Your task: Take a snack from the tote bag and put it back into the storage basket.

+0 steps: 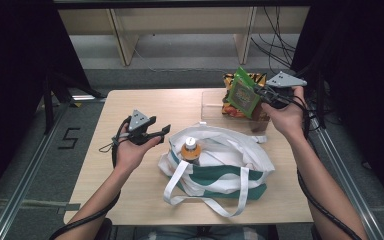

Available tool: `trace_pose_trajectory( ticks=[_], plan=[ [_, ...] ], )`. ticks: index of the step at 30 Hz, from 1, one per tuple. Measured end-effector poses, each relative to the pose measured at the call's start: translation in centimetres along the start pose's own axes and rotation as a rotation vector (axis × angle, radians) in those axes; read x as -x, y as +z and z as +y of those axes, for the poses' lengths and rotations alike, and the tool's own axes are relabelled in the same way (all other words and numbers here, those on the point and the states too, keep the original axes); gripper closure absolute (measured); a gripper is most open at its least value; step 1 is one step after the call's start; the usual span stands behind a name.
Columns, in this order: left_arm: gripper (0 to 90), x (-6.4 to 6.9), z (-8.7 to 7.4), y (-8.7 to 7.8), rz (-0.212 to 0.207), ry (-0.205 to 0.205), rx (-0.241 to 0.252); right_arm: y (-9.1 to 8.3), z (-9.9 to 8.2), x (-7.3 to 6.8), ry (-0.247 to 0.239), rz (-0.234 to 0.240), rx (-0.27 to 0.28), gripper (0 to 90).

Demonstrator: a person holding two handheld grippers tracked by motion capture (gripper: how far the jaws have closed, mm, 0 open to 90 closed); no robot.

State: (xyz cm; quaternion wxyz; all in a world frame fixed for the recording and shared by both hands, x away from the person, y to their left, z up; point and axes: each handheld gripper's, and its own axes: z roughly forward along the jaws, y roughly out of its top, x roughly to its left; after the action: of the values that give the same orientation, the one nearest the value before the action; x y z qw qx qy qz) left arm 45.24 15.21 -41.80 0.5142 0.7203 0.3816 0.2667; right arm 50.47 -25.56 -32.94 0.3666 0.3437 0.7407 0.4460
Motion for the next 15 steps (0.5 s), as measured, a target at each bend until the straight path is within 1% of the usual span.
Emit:
trace_pose_trajectory(
  ticks=[2,3,6,7,8,9,10,11,12,13,15],
  plan=[
    [35.6,0.0,0.0,0.0,0.0,0.0,0.001,0.3,0.1,-0.1,0.005,0.003,0.007,90.0],
    [35.6,0.0,0.0,0.0,0.0,0.001,0.001,0.4,0.1,-0.1,-0.01,0.001,0.004,90.0],
    [35.6,0.0,0.0,0.0,0.0,-0.001,-0.001,0.7,0.2,-0.2,-0.019,0.008,0.003,90.0],
    [35.6,-0.1,0.0,0.0,0.0,-0.001,-0.001,0.8,0.2,-0.3,-0.01,0.007,0.002,90.0],
    [35.6,0.0,0.0,0.0,0.0,-0.001,0.0,0.9,0.2,-0.3,-0.013,0.013,-0.005,90.0],
    [35.6,0.0,0.0,0.0,-0.001,0.0,-0.001,1.1,0.2,-0.4,-0.013,0.009,0.006,90.0],
    [35.6,0.0,0.0,0.0,-0.001,0.0,0.0,1.2,0.2,-0.3,-0.027,0.009,0.003,90.0],
    [35.6,-0.1,0.0,0.0,0.0,0.0,0.0,1.4,0.1,-0.3,-0.015,0.012,0.009,90.0],
    [35.6,-0.1,0.0,0.0,0.0,0.0,0.0,1.5,0.1,-0.4,-0.014,0.01,-0.001,90.0],
    [35.6,-0.1,0.0,0.0,0.001,0.001,0.0,1.7,0.1,-0.3,-0.026,0.007,0.003,90.0],
    [35.6,-0.1,0.0,0.0,0.003,0.002,-0.001,1.9,0.1,-0.4,-0.018,0.006,0.0,90.0]
  ],
)
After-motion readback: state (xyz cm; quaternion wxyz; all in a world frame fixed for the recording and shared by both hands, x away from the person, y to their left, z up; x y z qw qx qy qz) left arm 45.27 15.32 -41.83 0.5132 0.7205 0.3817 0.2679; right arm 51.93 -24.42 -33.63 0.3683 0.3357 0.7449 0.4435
